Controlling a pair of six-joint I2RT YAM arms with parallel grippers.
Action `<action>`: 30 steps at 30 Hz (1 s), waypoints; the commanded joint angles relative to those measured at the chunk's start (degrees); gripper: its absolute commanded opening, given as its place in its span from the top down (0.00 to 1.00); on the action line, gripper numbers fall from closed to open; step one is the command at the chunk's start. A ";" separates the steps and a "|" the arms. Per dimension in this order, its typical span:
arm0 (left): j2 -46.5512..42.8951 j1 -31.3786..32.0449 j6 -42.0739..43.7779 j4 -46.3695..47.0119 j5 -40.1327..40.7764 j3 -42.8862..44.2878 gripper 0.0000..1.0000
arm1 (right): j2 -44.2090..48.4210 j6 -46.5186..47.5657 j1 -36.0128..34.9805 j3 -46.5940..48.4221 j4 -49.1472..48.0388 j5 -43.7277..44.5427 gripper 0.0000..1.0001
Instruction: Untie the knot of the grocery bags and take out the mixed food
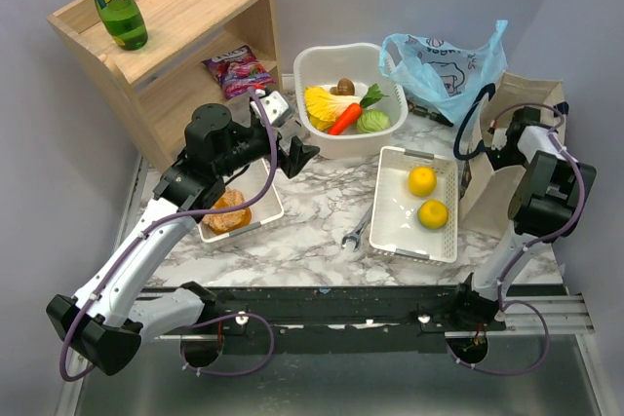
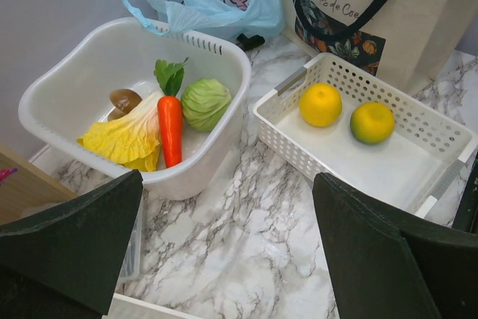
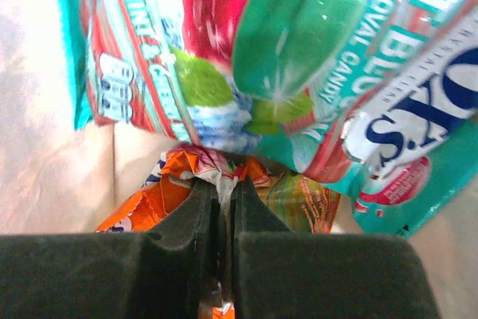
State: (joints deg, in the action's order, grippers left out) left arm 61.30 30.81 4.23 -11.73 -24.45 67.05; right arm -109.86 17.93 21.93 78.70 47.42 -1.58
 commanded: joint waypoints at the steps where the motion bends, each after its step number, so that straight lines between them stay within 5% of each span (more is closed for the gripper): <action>1: -0.22 0.00 -0.97 0.90 0.14 0.92 0.02 | 7.71 3.31 0.90 6.96 3.12 -5.31 0.99; 23: 0.64 -0.04 2.45 2.16 -2.18 0.85 0.02 | 17.71 -3.90 1.03 40.98 9.05 -23.77 1.00; 30: 3.12 -0.05 -2.36 3.32 -7.78 7.07 0.02 | 17.52 -20.30 0.82 45.68 -1.38 -41.64 0.99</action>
State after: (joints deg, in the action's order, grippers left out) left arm 62.54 30.81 5.89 -10.44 -26.33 67.55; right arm -92.92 10.26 22.63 121.49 54.26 -29.19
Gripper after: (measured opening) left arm 0.984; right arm 0.093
